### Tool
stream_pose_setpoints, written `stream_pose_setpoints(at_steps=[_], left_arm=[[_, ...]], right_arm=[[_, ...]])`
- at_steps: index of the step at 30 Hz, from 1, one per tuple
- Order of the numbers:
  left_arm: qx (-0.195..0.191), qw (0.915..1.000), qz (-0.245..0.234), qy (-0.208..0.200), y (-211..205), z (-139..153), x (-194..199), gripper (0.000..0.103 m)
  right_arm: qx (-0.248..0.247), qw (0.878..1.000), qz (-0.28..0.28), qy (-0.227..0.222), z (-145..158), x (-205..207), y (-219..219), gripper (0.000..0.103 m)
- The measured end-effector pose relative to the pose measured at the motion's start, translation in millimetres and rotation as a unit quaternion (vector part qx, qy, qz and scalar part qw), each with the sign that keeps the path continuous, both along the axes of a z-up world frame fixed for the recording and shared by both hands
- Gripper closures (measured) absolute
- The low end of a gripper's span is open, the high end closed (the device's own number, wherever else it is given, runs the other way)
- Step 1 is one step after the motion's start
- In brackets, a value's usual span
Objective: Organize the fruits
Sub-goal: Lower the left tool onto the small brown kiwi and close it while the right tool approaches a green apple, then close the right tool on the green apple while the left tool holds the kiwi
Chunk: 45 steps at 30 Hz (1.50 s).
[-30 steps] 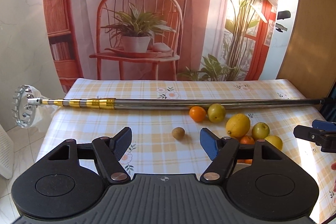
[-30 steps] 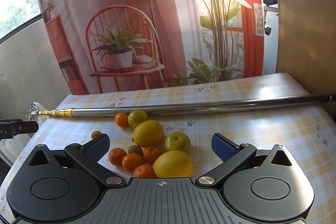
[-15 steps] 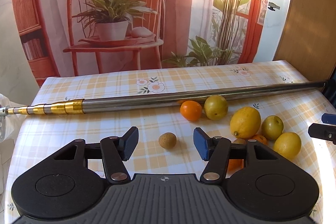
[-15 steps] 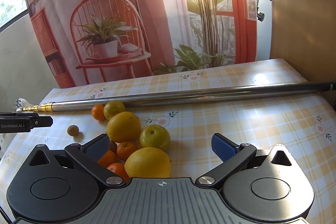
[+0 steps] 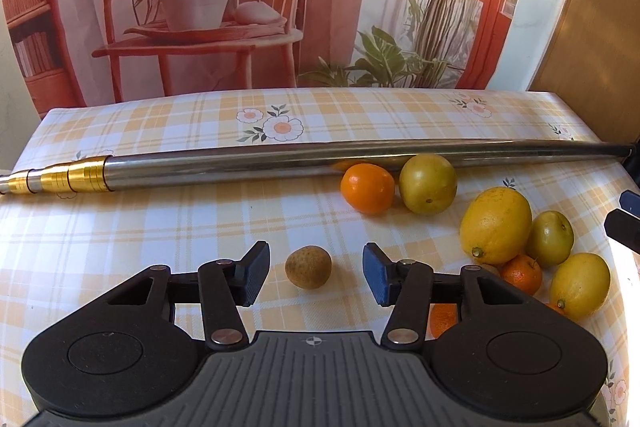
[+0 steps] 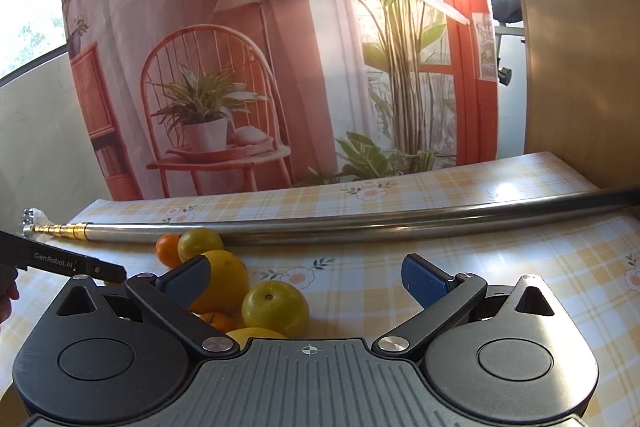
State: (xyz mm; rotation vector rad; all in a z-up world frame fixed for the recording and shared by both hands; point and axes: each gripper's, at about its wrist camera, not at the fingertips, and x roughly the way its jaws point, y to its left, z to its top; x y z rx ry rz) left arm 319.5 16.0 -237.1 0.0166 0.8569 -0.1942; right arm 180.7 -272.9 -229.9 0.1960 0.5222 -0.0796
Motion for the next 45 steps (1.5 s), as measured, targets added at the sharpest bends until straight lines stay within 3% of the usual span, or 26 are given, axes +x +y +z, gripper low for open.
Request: stream_pose_setpoints(at_steps=[8,12,16,18,22,27,30,45], left_arm=[[-0.005,0.9997,0.018,0.014,2.6,-12.6,10.4,0.052],[0.007,0.9998,0.017,0.006,1.5,-11.7,8.5,0.075],[0.001,0.9999,0.013,-0.003,2.5,-5.0,-0.7,0.075],[0.005,0.9998,0.007,-0.016,0.8,2.7,-9.9,0.075],[-0.011,0.9993,0.000,-0.037,0.2,19.0,-30.1,0.075],[-0.013,0.9983,-0.011,-0.056,-7.3,32.4,-52.1,0.075],[-0.020,0.9975,-0.012,-0.066,-10.7,38.3,-61.7,0.075],[-0.026,0.9981,-0.021,-0.052,-16.4,29.2,-94.3,0.075]], right_arm=[[0.036,0.999,-0.012,0.019,-25.4,19.4,-5.4,0.005],[0.028,0.999,0.008,0.025,-28.9,21.6,5.0,0.005],[0.052,0.998,0.024,0.041,-32.0,27.5,7.3,0.005],[0.060,0.997,0.022,0.048,-33.6,29.6,7.1,0.014],[0.064,0.997,0.020,0.046,-34.0,31.0,6.6,0.019],[0.072,0.995,0.026,0.061,-33.3,39.6,4.6,0.046],[0.089,0.993,0.028,0.073,-36.3,40.1,-0.5,0.050],[0.130,0.988,0.038,0.080,-45.0,37.0,-12.1,0.052]])
